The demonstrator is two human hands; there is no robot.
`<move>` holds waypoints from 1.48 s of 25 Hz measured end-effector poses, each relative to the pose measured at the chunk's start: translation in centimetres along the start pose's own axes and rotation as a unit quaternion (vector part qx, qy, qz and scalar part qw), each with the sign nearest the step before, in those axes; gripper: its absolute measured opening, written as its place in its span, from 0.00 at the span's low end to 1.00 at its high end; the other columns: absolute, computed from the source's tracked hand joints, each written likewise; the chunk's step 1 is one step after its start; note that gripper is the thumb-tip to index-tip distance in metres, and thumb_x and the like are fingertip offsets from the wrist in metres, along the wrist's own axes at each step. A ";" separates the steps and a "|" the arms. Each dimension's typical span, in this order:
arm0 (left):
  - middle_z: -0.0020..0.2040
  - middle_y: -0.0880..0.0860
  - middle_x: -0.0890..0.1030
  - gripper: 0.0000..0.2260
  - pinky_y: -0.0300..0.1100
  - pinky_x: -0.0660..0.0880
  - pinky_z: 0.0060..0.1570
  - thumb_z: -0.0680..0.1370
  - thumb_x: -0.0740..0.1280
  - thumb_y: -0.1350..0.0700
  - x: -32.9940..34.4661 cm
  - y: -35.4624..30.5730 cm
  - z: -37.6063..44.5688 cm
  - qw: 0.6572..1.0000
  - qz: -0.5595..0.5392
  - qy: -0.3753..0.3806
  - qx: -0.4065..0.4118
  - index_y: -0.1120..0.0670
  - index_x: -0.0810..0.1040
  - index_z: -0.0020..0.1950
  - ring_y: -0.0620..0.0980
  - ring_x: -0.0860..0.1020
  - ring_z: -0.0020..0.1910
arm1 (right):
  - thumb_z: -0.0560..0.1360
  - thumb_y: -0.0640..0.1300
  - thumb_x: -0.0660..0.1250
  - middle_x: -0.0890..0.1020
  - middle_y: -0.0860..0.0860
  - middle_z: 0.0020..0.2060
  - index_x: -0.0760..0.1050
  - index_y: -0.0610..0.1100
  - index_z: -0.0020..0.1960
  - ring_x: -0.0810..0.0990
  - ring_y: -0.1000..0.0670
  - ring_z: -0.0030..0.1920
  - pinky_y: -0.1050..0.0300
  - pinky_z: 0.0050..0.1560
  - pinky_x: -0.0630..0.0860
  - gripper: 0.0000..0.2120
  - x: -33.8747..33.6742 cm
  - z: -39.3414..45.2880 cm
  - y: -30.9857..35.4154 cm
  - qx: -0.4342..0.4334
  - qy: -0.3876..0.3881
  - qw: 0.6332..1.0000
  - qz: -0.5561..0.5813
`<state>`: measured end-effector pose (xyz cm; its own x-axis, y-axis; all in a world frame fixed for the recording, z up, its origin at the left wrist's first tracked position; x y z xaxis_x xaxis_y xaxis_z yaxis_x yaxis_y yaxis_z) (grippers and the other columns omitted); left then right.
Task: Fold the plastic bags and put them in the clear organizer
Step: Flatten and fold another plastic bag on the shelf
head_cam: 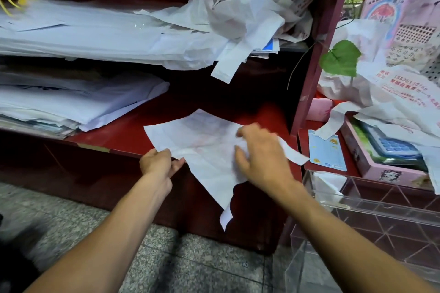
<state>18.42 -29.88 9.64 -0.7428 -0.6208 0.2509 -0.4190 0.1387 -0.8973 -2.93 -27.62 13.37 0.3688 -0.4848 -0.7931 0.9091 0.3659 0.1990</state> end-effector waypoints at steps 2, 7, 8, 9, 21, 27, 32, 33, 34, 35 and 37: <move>0.42 0.51 0.76 0.07 0.39 0.81 0.30 0.81 0.62 0.68 0.3 0.3 0.0 1.000 -0.018 0.012 -0.017 0.58 0.72 0.55 0.48 0.76 0.36 | 0.77 0.57 0.63 0.78 0.46 0.56 0.71 0.45 0.62 0.76 0.41 0.53 0.47 0.55 0.69 0.20 1.6 -1.0 2.8 -0.027 0.158 0.987 0.012; 0.43 0.58 0.84 0.07 0.38 0.78 0.26 0.83 0.62 0.57 0.6 1.2 -0.2 0.994 0.059 0.083 -0.042 0.59 0.77 0.55 0.52 0.84 0.31 | 0.74 0.61 0.65 0.70 0.45 0.65 0.57 0.43 0.72 0.70 0.37 0.63 0.41 0.61 0.66 0.35 4.8 -3.2 4.9 -0.003 0.268 0.954 -0.133; 0.43 0.58 0.84 0.08 0.37 0.78 0.25 0.83 0.62 0.55 0.5 1.1 -0.3 0.991 0.085 0.094 -0.044 0.58 0.77 0.54 0.52 0.84 0.30 | 0.76 0.54 0.65 0.72 0.44 0.63 0.61 0.43 0.70 0.72 0.38 0.62 0.42 0.60 0.67 0.28 4.7 -3.3 4.7 -0.009 0.242 0.960 -0.139; 0.42 0.57 0.84 0.07 0.36 0.77 0.25 0.83 0.62 0.54 0.4 1.1 -0.2 0.989 0.106 0.096 -0.041 0.57 0.77 0.53 0.51 0.84 0.30 | 0.77 0.48 0.63 0.75 0.45 0.59 0.66 0.43 0.66 0.74 0.38 0.58 0.44 0.58 0.68 0.20 4.4 -3.0 4.3 -0.009 0.212 0.969 -0.127; 0.78 0.44 0.56 0.40 0.56 0.56 0.72 0.66 0.73 0.61 -2.6 -1.0 2.0 0.660 0.614 0.198 0.386 0.40 0.64 0.74 0.50 0.54 0.76 | 0.72 0.33 0.60 0.84 0.48 0.45 0.80 0.48 0.52 0.80 0.43 0.49 0.55 0.45 0.70 0.17 1.1 0.0 -3.1 0.072 0.163 0.983 0.045; 0.59 0.43 0.81 0.24 0.51 0.71 0.67 0.71 0.76 0.64 -4.2 -0.3 4.8 0.738 0.467 0.266 0.408 0.33 0.80 0.50 0.45 0.77 0.62 | 0.74 0.34 0.62 0.83 0.48 0.49 0.81 0.46 0.56 0.80 0.46 0.51 0.56 0.47 0.72 0.16 -0.9 1.1 -5.3 0.086 0.210 0.972 0.062; 0.39 0.39 0.85 0.07 0.26 0.73 0.44 0.77 0.71 0.63 -3.6 -1.9 3.1 0.881 0.286 0.223 0.305 0.50 0.83 0.44 0.34 0.81 0.42 | 0.71 0.33 0.63 0.84 0.44 0.47 0.79 0.45 0.55 0.80 0.40 0.49 0.54 0.46 0.74 0.16 -1.0 1.5 -7.6 0.202 0.162 0.962 0.085; 0.35 0.39 0.83 0.07 0.24 0.71 0.39 0.77 0.70 0.62 -3.7 -1.9 3.1 0.895 0.271 0.214 0.283 0.52 0.82 0.43 0.33 0.79 0.36 | 0.71 0.33 0.63 0.84 0.45 0.46 0.78 0.45 0.55 0.80 0.40 0.48 0.54 0.46 0.74 0.16 -1.0 1.5 -8.0 0.231 0.152 0.956 0.095; 0.32 0.41 0.82 0.07 0.25 0.70 0.33 0.78 0.69 0.61 -3.7 -1.8 3.4 0.905 0.267 0.201 0.265 0.52 0.81 0.41 0.34 0.77 0.30 | 0.70 0.34 0.63 0.84 0.45 0.45 0.77 0.46 0.55 0.80 0.40 0.48 0.54 0.45 0.74 0.16 -1.0 1.5 -8.3 0.254 0.142 0.952 0.097; 0.32 0.43 0.81 0.07 0.28 0.69 0.29 0.78 0.69 0.60 -3.9 -1.7 3.6 0.913 0.268 0.185 0.244 0.53 0.80 0.41 0.36 0.75 0.27 | 0.70 0.35 0.63 0.84 0.45 0.46 0.75 0.46 0.56 0.80 0.40 0.49 0.53 0.46 0.74 0.17 -1.0 1.4 -8.6 0.270 0.133 0.949 0.089; 0.35 0.50 0.81 0.06 0.33 0.67 0.25 0.78 0.70 0.60 -4.0 -1.4 4.0 0.926 0.272 0.153 0.212 0.52 0.77 0.42 0.39 0.73 0.23 | 0.71 0.38 0.64 0.83 0.44 0.49 0.71 0.45 0.60 0.79 0.38 0.52 0.49 0.51 0.73 0.17 -1.1 1.0 -8.6 0.286 0.114 0.951 0.038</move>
<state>24.11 -30.65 8.45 -0.9240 -0.2918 -0.2471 0.2550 0.0112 -0.9669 -10.99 -31.03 13.11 0.4451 -0.2661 -0.8550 0.8622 -0.1305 0.4895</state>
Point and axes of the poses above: each hand's wrist, its own z-axis towards the middle knuckle, its own x-axis out of the palm, y = z × x, the point moved 3 cm from there along z, towards the middle knuckle
